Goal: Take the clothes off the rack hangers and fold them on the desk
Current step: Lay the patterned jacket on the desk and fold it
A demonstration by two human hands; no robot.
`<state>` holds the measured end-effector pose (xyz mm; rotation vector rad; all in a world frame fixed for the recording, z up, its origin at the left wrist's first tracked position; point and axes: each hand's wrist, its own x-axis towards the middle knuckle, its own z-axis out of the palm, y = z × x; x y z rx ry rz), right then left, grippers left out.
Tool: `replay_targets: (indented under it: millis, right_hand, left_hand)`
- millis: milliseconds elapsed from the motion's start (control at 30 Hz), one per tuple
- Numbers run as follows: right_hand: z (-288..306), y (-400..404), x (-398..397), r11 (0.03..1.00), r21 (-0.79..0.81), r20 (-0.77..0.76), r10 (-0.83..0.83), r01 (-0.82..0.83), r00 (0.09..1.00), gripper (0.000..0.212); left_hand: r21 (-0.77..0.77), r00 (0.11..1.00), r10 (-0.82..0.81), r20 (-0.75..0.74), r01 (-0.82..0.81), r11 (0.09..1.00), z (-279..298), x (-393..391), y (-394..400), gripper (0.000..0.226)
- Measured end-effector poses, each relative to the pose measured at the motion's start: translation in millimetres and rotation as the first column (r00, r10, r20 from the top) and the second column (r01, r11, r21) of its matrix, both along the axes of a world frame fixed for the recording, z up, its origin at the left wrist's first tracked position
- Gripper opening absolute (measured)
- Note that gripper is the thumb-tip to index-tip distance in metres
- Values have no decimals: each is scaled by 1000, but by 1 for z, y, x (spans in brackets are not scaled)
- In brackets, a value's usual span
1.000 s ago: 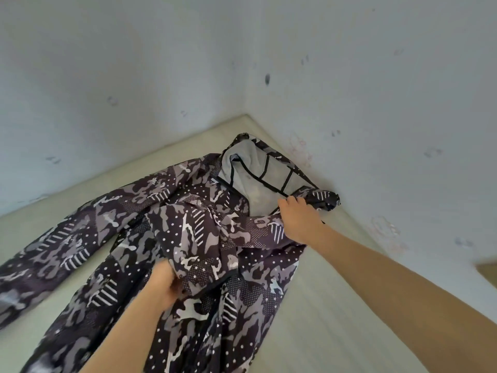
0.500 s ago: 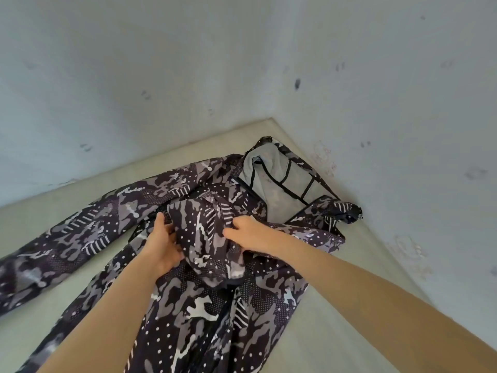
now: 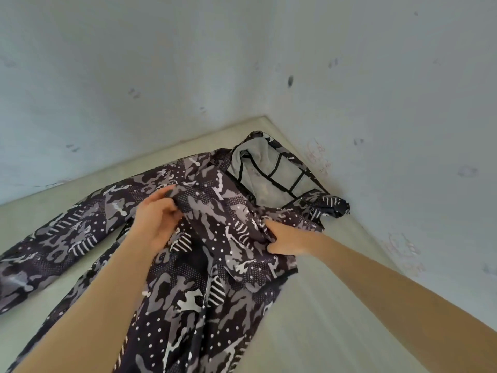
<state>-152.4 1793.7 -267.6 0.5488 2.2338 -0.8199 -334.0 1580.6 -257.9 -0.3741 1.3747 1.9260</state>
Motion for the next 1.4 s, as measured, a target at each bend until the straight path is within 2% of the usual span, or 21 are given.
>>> replay_targets:
  millis: [100, 167, 267, 367, 467, 567, 633, 733, 833, 900, 1000, 1067, 1133, 1200, 1267, 1400]
  right_hand:
    - [-4, 3, -8, 995, 86, -6, 40, -40, 999, 70]
    - [-7, 7, -18, 979, 195, -69, 72, -57, 995, 55]
    - [-8, 13, -35, 928, 360, -252, 2, 92, 968, 36]
    - [-18, 12, -53, 884, 464, -274, 74, 64, 959, 53]
    - [-26, 9, -70, 921, 390, -166, 47, 22, 985, 70]
    - [-34, 14, -81, 974, 227, -73, -5, 22, 997, 75]
    - [-36, 18, -85, 992, 124, -64, 9, 0, 998, 61]
    - [-34, 25, -90, 995, 69, -173, -59, 72, 983, 43]
    - [-31, 28, -87, 978, 179, -247, -60, 107, 967, 44]
    - [-32, 30, -80, 952, 285, -251, -35, 109, 967, 47]
    - [-40, 40, -68, 919, 368, -212, -69, 145, 975, 50]
    - [-45, 46, -61, 920, 331, -189, -152, 209, 970, 61]
    - [-46, 41, -56, 912, 316, -222, -198, 262, 955, 70]
    - [-44, 29, -52, 859, 462, -333, -65, 223, 941, 64]
    - [-38, 11, -47, 783, 606, -449, 188, 143, 874, 51]
    - [-31, -36, -28, 755, 646, -489, 525, -115, 697, 47]
  left_hand:
    - [-102, 996, -93, 17, 94, 990, -6, -5, -14, 51]
    - [-155, 987, -128, 101, 143, 978, -17, -8, -20, 39]
    - [-268, 985, -83, 151, 122, 956, -34, -11, -21, 31]
    - [-348, 981, -122, 152, 169, 922, -43, -14, -19, 37]
    - [-372, 978, -153, 140, 195, 908, -43, -18, -16, 46]
    - [-403, 968, -233, 89, 249, 881, -41, -23, -11, 54]
    - [-506, 951, -310, -2, 266, 821, -41, -29, -8, 55]
    - [-624, 909, -368, -197, 173, 762, -38, -37, 1, 42]
    - [-658, 834, -410, -369, 77, 749, -35, -38, 11, 22]
    - [-658, 806, -435, -401, 77, 749, -38, -39, 15, 24]
    - [-624, 827, -423, -371, 115, 773, -37, -27, 15, 50]
    - [-678, 801, -484, -352, 139, 722, -39, -4, 8, 69]
    - [-729, 764, -563, -315, 185, 659, -46, 28, -8, 72]
    - [-732, 766, -597, -236, 264, 628, -56, 58, -24, 68]
    - [-737, 766, -617, -182, 309, 602, -64, 83, -41, 62]
    - [-757, 675, -728, -118, 413, 506, -66, 126, -64, 42]
